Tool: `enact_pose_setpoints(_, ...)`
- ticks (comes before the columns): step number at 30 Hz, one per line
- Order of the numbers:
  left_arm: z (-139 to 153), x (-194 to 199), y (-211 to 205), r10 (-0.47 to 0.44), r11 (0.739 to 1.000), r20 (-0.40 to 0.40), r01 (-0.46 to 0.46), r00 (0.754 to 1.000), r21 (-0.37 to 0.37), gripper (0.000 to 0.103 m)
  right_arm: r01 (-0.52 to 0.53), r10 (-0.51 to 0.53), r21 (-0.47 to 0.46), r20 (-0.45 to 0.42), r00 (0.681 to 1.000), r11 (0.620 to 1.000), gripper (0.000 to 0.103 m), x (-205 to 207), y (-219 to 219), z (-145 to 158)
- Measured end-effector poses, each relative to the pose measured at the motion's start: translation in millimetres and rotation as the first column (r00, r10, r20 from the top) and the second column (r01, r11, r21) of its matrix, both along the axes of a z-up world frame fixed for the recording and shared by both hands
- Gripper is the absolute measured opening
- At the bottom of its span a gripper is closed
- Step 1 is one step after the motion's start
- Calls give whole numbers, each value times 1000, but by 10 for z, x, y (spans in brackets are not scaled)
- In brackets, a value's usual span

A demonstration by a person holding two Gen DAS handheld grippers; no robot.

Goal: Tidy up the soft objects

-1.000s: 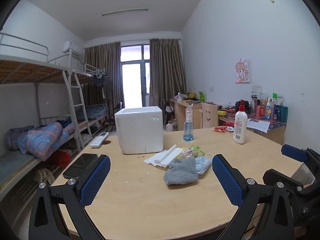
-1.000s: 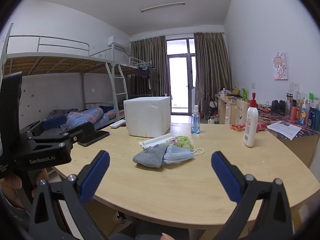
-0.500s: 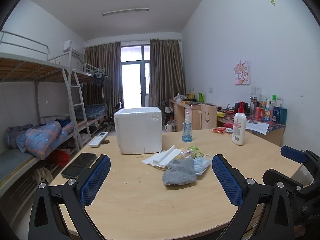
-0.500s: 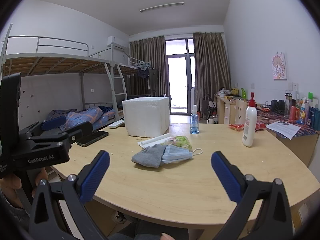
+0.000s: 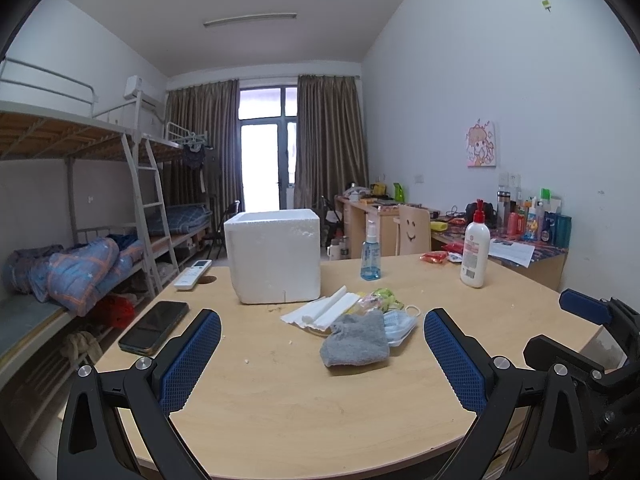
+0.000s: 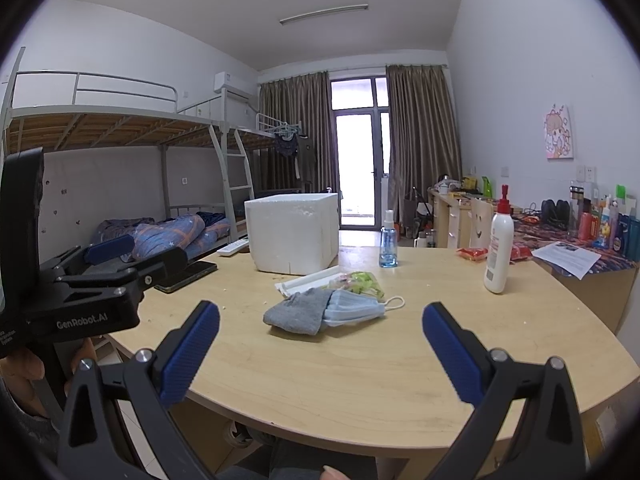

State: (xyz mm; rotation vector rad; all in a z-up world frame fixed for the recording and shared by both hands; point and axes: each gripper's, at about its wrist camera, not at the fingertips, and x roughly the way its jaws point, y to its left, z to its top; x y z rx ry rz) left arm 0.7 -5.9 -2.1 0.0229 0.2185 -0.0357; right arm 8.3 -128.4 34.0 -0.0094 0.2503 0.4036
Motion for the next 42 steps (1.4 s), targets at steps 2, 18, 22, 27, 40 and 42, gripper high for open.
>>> enact_pose_setpoints(2,4,4,-5,2,1000,0,-2,1000,-4,102,-1,1,0,1,1000,1000,103,-10,4,2)
enact_pose_setpoints(18,-33,27,16,6,1000,-18,-6,1000,-8,102,5,-5,3,-2,1000,1000,103,-13,-11,14)
enact_pose_setpoints(22,-37,33,27,8,1000,-18,-9,1000,-13,102,6,-6,3,-2,1000,1000,103,-12,-11,15)
enact_pose_setpoints(27,-48,35,52,9,1000,-23,-10,1000,-11,102,7,-7,2,-2,1000,1000,103,-12,-6,19)
enact_pose_setpoints(40,-80,269,119,-11,1000,-76,10,997,-19,102,5,-6,-3,-44,999,1000,103,214,13,-3)
enact_pose_setpoints(42,-93,326,119,-19,1000,-87,17,996,-19,102,3,-3,-6,-58,998,1000,103,278,12,-16)
